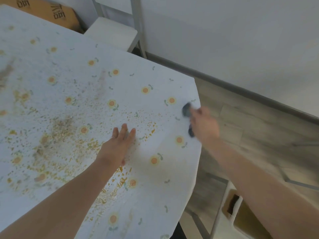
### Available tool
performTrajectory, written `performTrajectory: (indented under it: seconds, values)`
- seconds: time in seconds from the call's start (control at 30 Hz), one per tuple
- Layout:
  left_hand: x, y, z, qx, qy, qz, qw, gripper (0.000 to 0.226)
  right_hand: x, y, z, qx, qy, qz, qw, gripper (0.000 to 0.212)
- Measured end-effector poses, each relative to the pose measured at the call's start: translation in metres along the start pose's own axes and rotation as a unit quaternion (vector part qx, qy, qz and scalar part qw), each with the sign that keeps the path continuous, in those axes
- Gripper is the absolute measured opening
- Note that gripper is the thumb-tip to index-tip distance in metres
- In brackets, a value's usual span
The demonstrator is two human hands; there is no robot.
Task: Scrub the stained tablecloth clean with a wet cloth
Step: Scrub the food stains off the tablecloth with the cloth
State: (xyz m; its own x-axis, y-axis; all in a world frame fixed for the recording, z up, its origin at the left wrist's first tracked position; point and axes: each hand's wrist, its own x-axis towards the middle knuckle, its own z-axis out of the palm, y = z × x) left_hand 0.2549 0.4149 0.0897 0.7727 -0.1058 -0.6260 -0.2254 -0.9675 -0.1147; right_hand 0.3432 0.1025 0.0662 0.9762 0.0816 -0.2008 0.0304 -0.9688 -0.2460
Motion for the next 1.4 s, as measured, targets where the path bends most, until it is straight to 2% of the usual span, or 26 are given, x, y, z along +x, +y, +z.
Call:
performTrajectory:
  seconds: [0.1, 0.17, 0.23, 0.27, 0.33, 0.4, 0.43, 0.47, 0.53, 0.63, 0.7, 0.77, 0.83, 0.87, 0.93, 1.0, 1.03, 1.1, 1.13, 1.2, 1.27, 1.33, 1.4]
  values:
    - [-0.001, 0.000, -0.002, 0.000, -0.004, -0.004, 1.000, 0.137, 0.041, 0.000, -0.002, 0.052, 0.081, 0.105, 0.990, 0.029]
    - [-0.001, 0.000, -0.002, 0.002, -0.006, -0.003, 1.000, 0.136, 0.033, -0.023, 0.013, 0.042, 0.098, 0.075, 0.991, 0.031]
    - [-0.001, 0.000, -0.003, -0.005, -0.011, -0.008, 1.000, 0.137, -0.001, -0.053, 0.036, 0.015, 0.071, -0.035, 0.997, 0.043]
    - [-0.001, 0.000, -0.004, -0.009, -0.014, -0.009, 1.000, 0.137, -0.026, -0.067, 0.045, 0.008, 0.031, -0.113, 0.993, 0.045]
    - [-0.002, -0.002, -0.006, -0.024, -0.018, -0.007, 1.000, 0.137, -0.072, -0.083, 0.054, -0.001, -0.067, -0.289, 0.955, 0.042]
    - [-0.003, -0.002, -0.007, -0.031, -0.018, -0.005, 0.999, 0.137, -0.080, -0.074, 0.049, -0.011, -0.093, -0.385, 0.918, 0.042]
    - [-0.003, -0.003, -0.007, -0.031, -0.017, -0.005, 0.999, 0.137, -0.066, -0.065, 0.045, -0.034, -0.086, -0.384, 0.919, 0.046]
    - [-0.003, -0.003, -0.006, -0.031, -0.016, -0.006, 0.999, 0.137, -0.044, -0.055, 0.041, -0.063, -0.087, -0.345, 0.932, 0.052]
    - [-0.002, -0.002, -0.005, -0.032, -0.012, -0.004, 0.999, 0.137, 0.015, -0.033, 0.027, -0.112, -0.041, -0.215, 0.969, 0.058]
    - [-0.001, -0.005, -0.002, -0.035, -0.011, -0.003, 0.999, 0.138, 0.092, -0.014, -0.005, -0.066, 0.037, -0.012, 0.997, 0.038]
    - [-0.001, -0.005, -0.001, -0.032, -0.014, -0.005, 0.999, 0.138, 0.117, -0.020, -0.014, -0.035, 0.071, 0.045, 0.996, 0.035]
    - [-0.002, -0.005, -0.002, -0.035, -0.012, -0.005, 0.999, 0.137, 0.121, -0.042, -0.012, -0.019, 0.080, 0.020, 0.996, 0.039]
    - [-0.004, -0.006, -0.004, -0.042, -0.014, 0.000, 0.999, 0.135, 0.103, -0.066, 0.000, -0.010, 0.048, -0.058, 0.997, 0.041]
    - [-0.004, -0.006, -0.004, -0.044, -0.016, 0.002, 0.999, 0.135, 0.083, -0.077, 0.009, -0.010, 0.018, -0.114, 0.993, 0.035]
    - [-0.004, -0.007, -0.005, -0.044, -0.016, 0.004, 0.999, 0.136, 0.030, -0.094, 0.027, 0.001, -0.035, -0.253, 0.967, 0.022]
    - [-0.004, -0.007, -0.005, -0.039, -0.018, 0.008, 0.999, 0.137, -0.016, -0.093, 0.030, 0.029, -0.091, -0.365, 0.926, 0.025]
    - [-0.004, -0.006, -0.006, -0.040, -0.018, 0.009, 0.999, 0.137, -0.018, -0.082, 0.030, 0.032, -0.103, -0.390, 0.914, 0.030]
    - [-0.003, -0.005, -0.006, -0.044, -0.013, 0.007, 0.999, 0.135, 0.013, -0.062, 0.019, -0.010, -0.061, -0.360, 0.931, 0.037]
    - [-0.003, -0.005, -0.006, -0.046, -0.012, 0.008, 0.999, 0.135, 0.040, -0.054, 0.015, -0.020, -0.010, -0.304, 0.952, 0.039]
    - [-0.004, -0.004, -0.005, -0.049, -0.015, 0.006, 0.999, 0.134, 0.096, -0.038, 0.003, -0.047, 0.083, -0.138, 0.986, 0.039]
    - [-0.003, -0.004, -0.004, -0.054, -0.014, 0.002, 0.998, 0.134, 0.136, -0.034, -0.006, -0.050, 0.114, -0.001, 0.992, 0.035]
    - [-0.002, -0.005, -0.004, -0.064, -0.015, 0.005, 0.998, 0.135, 0.152, -0.043, -0.004, -0.079, 0.096, 0.016, 0.992, 0.029]
    - [-0.002, -0.007, -0.003, -0.075, -0.017, 0.005, 0.997, 0.137, 0.144, -0.074, 0.003, -0.125, 0.074, -0.048, 0.988, 0.035]
